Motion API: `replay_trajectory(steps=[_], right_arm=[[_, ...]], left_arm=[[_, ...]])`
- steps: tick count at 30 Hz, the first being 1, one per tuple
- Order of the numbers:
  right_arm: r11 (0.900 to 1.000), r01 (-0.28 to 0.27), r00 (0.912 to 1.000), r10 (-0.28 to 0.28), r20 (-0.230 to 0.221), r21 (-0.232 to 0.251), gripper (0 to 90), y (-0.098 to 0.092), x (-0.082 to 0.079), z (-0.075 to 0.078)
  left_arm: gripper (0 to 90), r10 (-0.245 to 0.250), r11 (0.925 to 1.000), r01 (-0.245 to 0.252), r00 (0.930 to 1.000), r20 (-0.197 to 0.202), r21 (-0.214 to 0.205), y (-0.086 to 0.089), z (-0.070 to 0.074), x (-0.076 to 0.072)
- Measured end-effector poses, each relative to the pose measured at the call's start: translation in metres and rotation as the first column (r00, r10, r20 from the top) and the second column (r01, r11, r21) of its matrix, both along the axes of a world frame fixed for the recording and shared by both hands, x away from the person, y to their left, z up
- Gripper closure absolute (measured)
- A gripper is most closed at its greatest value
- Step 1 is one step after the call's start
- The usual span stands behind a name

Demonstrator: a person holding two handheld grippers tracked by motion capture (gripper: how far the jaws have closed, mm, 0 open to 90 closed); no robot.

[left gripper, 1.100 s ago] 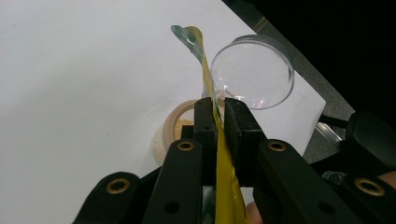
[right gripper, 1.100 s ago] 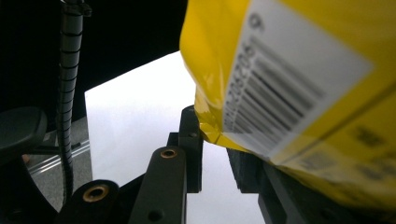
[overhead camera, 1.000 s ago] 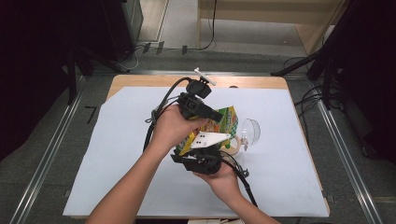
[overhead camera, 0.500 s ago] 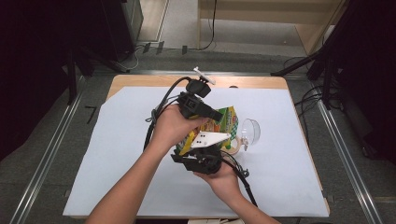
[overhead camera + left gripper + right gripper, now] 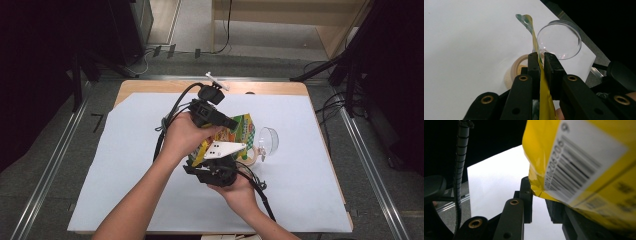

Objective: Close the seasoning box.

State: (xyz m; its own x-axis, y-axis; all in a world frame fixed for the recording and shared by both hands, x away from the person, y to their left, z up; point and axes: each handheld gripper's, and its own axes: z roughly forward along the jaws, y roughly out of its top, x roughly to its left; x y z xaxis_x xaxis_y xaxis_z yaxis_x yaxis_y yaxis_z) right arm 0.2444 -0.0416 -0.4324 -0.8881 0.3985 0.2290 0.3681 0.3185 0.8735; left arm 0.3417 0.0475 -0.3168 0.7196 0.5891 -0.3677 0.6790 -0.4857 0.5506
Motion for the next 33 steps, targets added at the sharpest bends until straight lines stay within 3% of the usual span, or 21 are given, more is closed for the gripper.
replay_trajectory(steps=[9,33], right_arm=[[1.0000,-0.002,1.0000,0.002,0.003,-0.006,77.8,-0.0027,0.0049,-0.0004],[0.9998,-0.021,0.9998,0.021,-0.005,-0.006,77.6,-0.0011,0.0026,0.0047]], left_arm=[[83.9,0.011,0.9998,-0.011,0.9999,0.012,-0.019,-0.0004,0.0012,0.0030],[83.7,0.018,0.9998,-0.018,0.9998,-0.007,-0.010,0.0038,-0.0002,0.0066]])
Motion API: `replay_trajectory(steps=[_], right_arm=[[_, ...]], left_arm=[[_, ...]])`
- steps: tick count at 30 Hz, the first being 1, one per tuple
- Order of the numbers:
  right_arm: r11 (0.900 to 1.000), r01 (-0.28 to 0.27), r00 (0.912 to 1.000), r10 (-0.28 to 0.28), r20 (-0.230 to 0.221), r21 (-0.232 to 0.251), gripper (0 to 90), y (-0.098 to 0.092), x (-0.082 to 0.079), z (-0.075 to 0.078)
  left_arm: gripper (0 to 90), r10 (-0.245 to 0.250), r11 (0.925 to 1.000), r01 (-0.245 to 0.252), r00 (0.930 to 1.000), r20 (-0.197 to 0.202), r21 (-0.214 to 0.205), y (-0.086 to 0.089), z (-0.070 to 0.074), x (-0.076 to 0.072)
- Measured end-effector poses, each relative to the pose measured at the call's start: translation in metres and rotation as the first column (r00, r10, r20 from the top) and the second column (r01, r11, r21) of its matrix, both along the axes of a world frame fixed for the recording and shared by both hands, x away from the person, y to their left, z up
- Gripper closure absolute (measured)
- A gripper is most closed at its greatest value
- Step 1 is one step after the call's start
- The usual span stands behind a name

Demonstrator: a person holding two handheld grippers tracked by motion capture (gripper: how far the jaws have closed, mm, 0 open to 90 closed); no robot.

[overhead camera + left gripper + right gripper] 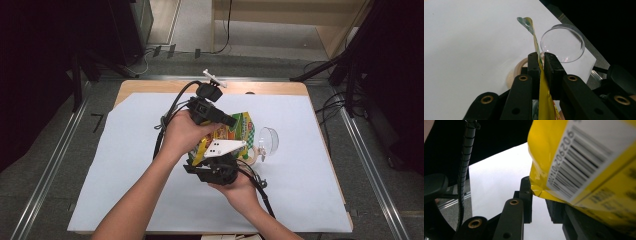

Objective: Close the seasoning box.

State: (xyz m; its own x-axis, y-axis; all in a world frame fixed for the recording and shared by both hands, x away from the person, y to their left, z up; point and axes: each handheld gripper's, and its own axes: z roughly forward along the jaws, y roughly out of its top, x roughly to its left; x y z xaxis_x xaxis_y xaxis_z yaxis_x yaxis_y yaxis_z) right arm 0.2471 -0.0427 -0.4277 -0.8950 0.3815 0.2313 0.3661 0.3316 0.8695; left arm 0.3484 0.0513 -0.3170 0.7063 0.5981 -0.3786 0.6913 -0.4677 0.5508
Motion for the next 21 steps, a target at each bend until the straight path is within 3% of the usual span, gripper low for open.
replay_trajectory(steps=[21], right_arm=[[0.9999,-0.011,0.9999,0.011,0.008,-0.007,77.6,0.0045,-0.0059,0.0006]], left_arm=[[83.6,-0.003,1.0000,0.003,1.0000,0.000,-0.002,0.0052,-0.0007,-0.0055]])
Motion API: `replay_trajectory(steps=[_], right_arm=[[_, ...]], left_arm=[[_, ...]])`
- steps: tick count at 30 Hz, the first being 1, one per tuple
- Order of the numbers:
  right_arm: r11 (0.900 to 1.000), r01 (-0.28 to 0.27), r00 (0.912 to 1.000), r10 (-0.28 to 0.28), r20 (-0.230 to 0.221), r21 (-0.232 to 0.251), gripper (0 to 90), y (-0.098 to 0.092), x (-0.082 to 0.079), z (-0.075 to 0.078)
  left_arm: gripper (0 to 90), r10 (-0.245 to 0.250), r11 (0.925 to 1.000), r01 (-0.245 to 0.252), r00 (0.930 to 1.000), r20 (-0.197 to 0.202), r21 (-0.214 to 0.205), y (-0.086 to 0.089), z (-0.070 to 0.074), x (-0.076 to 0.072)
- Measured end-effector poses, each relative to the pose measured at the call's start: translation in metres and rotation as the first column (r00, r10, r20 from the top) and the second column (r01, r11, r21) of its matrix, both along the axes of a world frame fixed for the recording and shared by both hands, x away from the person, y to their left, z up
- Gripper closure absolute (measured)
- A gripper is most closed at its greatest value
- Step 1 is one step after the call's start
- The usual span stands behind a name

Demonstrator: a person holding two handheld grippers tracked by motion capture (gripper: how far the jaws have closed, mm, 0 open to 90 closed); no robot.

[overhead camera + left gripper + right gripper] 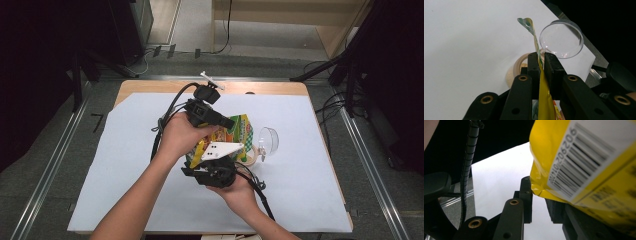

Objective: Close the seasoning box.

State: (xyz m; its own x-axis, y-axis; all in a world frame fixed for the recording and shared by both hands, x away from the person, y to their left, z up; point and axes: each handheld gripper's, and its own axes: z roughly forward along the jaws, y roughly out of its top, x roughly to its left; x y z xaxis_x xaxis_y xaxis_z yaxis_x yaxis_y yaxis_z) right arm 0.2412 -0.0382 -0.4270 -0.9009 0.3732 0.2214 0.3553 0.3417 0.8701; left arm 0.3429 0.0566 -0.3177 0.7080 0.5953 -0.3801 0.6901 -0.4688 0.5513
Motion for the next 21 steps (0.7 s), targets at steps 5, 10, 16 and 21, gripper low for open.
replay_trajectory(steps=[5,10,16,21], right_arm=[[1.0000,0.000,1.0000,0.000,-0.001,0.003,77.7,0.0003,-0.0003,0.0002],[1.0000,0.000,1.0000,0.000,-0.004,0.005,77.8,0.0003,-0.0007,0.0004],[1.0000,0.000,1.0000,0.000,-0.004,0.005,77.8,0.0004,-0.0008,0.0003],[1.0000,0.001,1.0000,-0.001,-0.003,0.003,77.9,0.0002,-0.0008,0.0006]], left_arm=[[83.6,-0.001,1.0000,0.001,1.0000,-0.003,-0.002,0.0002,-0.0002,0.0006],[83.6,-0.001,1.0000,0.001,1.0000,-0.004,-0.002,0.0001,-0.0001,0.0005],[83.6,-0.002,1.0000,0.002,1.0000,-0.003,-0.003,0.0001,-0.0001,0.0004],[83.6,0.000,1.0000,0.000,1.0000,-0.004,-0.003,-0.0003,0.0002,0.0001]])
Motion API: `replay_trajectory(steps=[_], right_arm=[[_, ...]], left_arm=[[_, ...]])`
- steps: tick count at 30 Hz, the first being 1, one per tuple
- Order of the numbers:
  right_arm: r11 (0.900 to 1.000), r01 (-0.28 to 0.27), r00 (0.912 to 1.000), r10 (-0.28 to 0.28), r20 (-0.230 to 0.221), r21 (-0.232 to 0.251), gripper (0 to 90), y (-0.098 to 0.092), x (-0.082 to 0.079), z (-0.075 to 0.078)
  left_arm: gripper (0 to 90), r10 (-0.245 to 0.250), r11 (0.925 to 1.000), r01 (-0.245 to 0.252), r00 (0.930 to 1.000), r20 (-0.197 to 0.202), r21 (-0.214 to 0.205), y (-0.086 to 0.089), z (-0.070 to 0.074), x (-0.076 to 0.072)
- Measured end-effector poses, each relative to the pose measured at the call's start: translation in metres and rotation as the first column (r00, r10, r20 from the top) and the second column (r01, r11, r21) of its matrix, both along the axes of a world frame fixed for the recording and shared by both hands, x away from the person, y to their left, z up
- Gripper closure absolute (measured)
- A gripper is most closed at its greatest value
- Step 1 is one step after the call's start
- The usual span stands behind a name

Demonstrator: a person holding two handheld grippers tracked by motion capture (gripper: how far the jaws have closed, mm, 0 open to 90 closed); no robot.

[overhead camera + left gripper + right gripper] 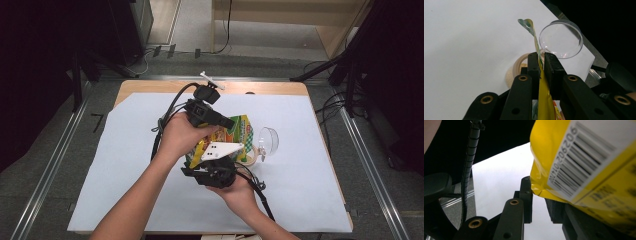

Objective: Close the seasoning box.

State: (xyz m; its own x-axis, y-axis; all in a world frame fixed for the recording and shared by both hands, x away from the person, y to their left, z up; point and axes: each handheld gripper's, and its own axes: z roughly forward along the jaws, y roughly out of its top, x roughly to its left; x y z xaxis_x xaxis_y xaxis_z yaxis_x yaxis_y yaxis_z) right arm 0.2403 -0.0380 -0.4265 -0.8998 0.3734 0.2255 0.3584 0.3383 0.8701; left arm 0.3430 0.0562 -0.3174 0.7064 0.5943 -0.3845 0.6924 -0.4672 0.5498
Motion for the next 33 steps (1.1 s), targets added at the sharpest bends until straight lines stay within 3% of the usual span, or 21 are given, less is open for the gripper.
replay_trajectory(steps=[33], right_arm=[[0.9999,0.005,1.0000,-0.005,0.007,0.011,78.5,-0.0005,-0.0003,-0.0002]], left_arm=[[83.5,-0.009,0.9999,0.009,1.0000,0.003,0.005,-0.0028,0.0019,-0.0017]])
